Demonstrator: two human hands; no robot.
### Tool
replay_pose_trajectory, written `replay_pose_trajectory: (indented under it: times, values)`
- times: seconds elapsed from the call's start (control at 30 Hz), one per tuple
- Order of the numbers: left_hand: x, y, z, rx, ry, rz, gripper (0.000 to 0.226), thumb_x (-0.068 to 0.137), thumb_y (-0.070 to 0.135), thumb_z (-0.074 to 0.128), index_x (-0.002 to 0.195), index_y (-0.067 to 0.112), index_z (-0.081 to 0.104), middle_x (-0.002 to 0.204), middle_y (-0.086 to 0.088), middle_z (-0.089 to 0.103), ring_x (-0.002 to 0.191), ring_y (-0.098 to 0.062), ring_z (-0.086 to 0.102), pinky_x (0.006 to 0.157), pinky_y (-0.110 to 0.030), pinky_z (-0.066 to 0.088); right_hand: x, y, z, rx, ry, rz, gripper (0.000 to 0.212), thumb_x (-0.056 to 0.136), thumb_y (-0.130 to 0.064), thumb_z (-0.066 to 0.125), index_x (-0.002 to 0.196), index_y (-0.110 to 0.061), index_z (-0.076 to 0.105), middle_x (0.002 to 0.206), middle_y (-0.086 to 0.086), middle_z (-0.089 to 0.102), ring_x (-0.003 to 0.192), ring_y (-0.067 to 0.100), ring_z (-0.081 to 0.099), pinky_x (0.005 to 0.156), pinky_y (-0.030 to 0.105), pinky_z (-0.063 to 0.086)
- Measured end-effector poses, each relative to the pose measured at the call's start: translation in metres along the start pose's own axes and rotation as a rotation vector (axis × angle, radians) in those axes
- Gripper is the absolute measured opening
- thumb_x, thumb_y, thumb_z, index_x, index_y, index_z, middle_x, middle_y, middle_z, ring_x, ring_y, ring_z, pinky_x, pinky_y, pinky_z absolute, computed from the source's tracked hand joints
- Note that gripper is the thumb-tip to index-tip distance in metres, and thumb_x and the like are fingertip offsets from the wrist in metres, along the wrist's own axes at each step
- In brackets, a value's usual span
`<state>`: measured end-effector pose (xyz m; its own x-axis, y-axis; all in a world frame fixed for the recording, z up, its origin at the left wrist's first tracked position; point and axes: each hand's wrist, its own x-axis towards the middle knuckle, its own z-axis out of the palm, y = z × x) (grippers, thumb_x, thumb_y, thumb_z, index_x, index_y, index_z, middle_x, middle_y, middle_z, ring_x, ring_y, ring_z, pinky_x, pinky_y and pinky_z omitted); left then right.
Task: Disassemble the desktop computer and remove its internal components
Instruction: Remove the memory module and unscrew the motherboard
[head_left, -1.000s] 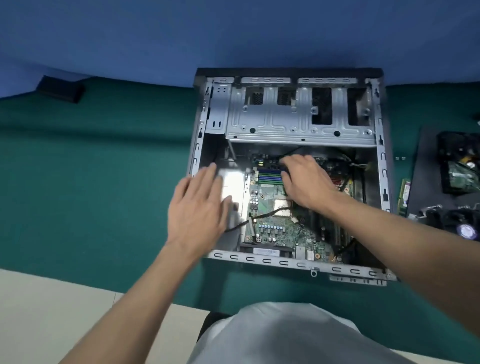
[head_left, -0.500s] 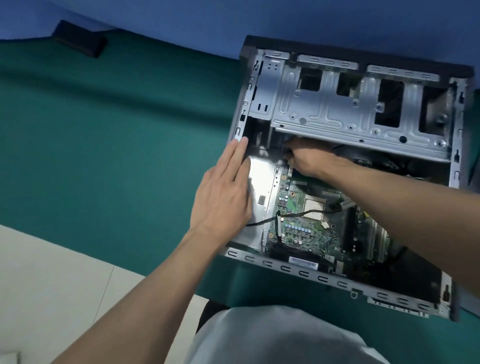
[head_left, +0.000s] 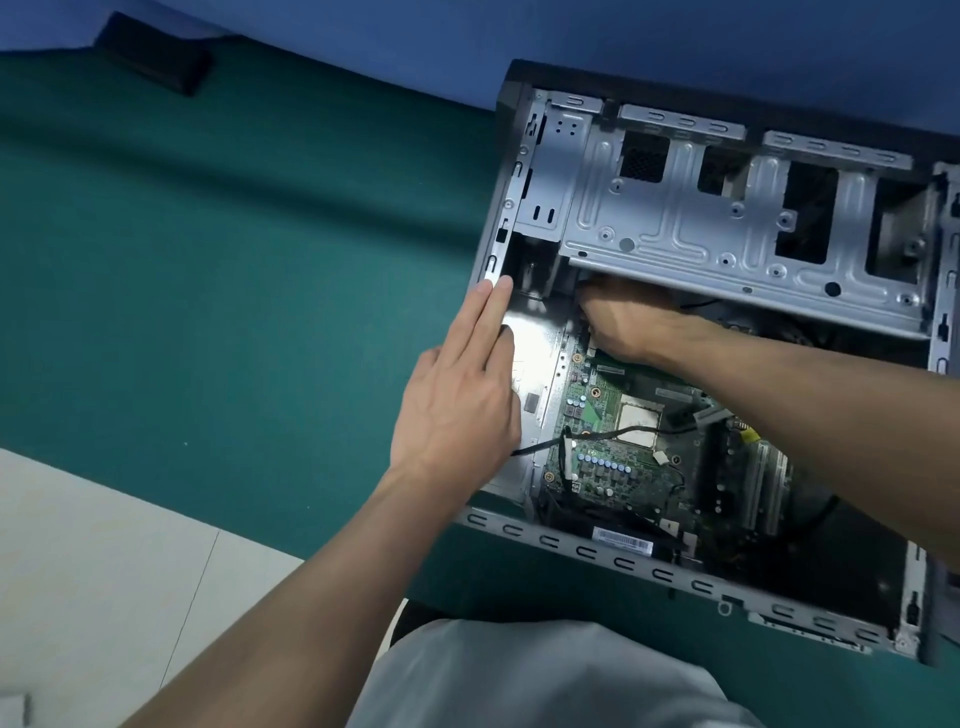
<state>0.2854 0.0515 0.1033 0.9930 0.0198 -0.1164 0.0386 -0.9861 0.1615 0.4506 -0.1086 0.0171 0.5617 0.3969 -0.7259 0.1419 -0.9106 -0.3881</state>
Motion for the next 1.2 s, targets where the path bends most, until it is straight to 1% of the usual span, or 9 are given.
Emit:
replay_pose_trajectory:
  times: [0.2, 0.3, 0.37, 0.47, 0.6, 0.7, 0.83, 1.07, 1.2]
  values:
    - [0.0, 0.0, 0.0, -0.009, 0.014, 0.0, 0.035, 0.088, 0.022, 0.044, 0.116, 0.006, 0.056, 0.162, -0.006, 0.01, 0.149, -0.018, 0.005, 0.077, -0.034, 0.052, 0.003, -0.017, -0.01, -0.122, -0.108, -0.015, 0.035, 0.102, -0.016, 0.033, 0.131, -0.004, 0.048, 0.137, 0.018, 0.049, 0.124, 0.032, 0.049, 0.106, 0.045, 0.04]
    - [0.0, 0.0, 0.0, -0.008, 0.018, 0.001, 0.031, 0.088, 0.021, 0.046, 0.113, 0.006, 0.057, 0.162, -0.006, 0.01, 0.149, -0.017, 0.005, 0.075, -0.033, 0.051, -0.005, -0.016, -0.006, -0.245, 0.063, -0.122, 0.025, 0.099, -0.014, 0.032, 0.095, -0.011, 0.056, 0.093, 0.009, 0.058, 0.075, 0.019, 0.057, 0.068, 0.034, 0.048]
    - [-0.001, 0.0, 0.001, -0.003, 0.021, -0.002, 0.029, 0.088, 0.021, 0.047, 0.112, 0.007, 0.057, 0.162, -0.006, 0.01, 0.149, -0.017, 0.004, 0.074, -0.032, 0.051, -0.01, -0.014, -0.001, -0.306, 0.158, -0.145, 0.02, 0.094, -0.004, 0.037, 0.079, -0.013, 0.046, 0.071, 0.001, 0.047, 0.056, 0.013, 0.043, 0.05, 0.022, 0.033]
    - [-0.001, 0.0, 0.0, 0.005, 0.017, -0.004, 0.029, 0.089, 0.021, 0.046, 0.112, 0.008, 0.057, 0.162, -0.006, 0.008, 0.149, -0.017, 0.002, 0.076, -0.033, 0.05, -0.016, -0.007, -0.001, -0.307, 0.159, -0.157, 0.026, 0.094, -0.003, 0.039, 0.073, -0.018, 0.035, 0.067, 0.001, 0.04, 0.055, 0.015, 0.037, 0.049, 0.023, 0.028]
    - [-0.001, 0.002, -0.002, -0.011, 0.01, -0.007, 0.03, 0.088, 0.02, 0.046, 0.113, 0.008, 0.057, 0.163, -0.005, 0.006, 0.149, -0.016, 0.0, 0.078, -0.033, 0.051, -0.038, 0.004, -0.001, -0.324, 0.28, -0.165, 0.016, 0.098, -0.012, 0.04, 0.083, -0.014, 0.047, 0.07, 0.004, 0.051, 0.053, 0.016, 0.045, 0.045, 0.028, 0.04]
    - [-0.001, 0.002, -0.002, -0.002, -0.011, -0.001, 0.032, 0.089, 0.019, 0.045, 0.117, 0.007, 0.056, 0.163, -0.005, 0.002, 0.149, -0.016, -0.003, 0.08, -0.034, 0.051, -0.067, 0.024, 0.009, -0.346, 0.392, -0.216, 0.014, 0.098, -0.023, 0.045, 0.1, -0.013, 0.055, 0.089, 0.005, 0.061, 0.07, 0.019, 0.057, 0.057, 0.028, 0.046]
    - [-0.001, 0.001, -0.003, 0.009, -0.021, 0.0, 0.029, 0.09, 0.017, 0.046, 0.115, 0.007, 0.057, 0.163, -0.005, 0.001, 0.149, -0.016, -0.005, 0.083, -0.035, 0.052, -0.105, 0.058, 0.021, -0.522, 0.302, -0.164, 0.032, 0.097, -0.042, 0.044, 0.11, -0.014, 0.054, 0.111, 0.004, 0.058, 0.104, 0.022, 0.051, 0.081, 0.037, 0.048]
    - [-0.002, 0.003, -0.002, -0.01, 0.039, 0.011, 0.025, 0.087, 0.017, 0.047, 0.102, 0.003, 0.062, 0.161, -0.008, 0.015, 0.149, -0.018, 0.007, 0.083, -0.043, 0.054, -0.133, 0.071, 0.03, -0.754, 0.068, -0.076, 0.027, 0.086, -0.033, 0.062, 0.109, -0.017, 0.061, 0.117, 0.006, 0.06, 0.114, 0.024, 0.051, 0.1, 0.044, 0.039]
    - [0.0, 0.003, -0.002, 0.049, 0.056, 0.013, 0.021, 0.085, 0.015, 0.059, 0.103, 0.005, 0.062, 0.16, -0.009, 0.019, 0.148, -0.021, 0.012, 0.09, -0.045, 0.048, -0.144, 0.072, 0.037, -0.745, 0.209, -0.125, 0.041, 0.086, -0.042, 0.061, 0.12, -0.018, 0.059, 0.127, 0.008, 0.057, 0.121, 0.025, 0.047, 0.103, 0.041, 0.036]
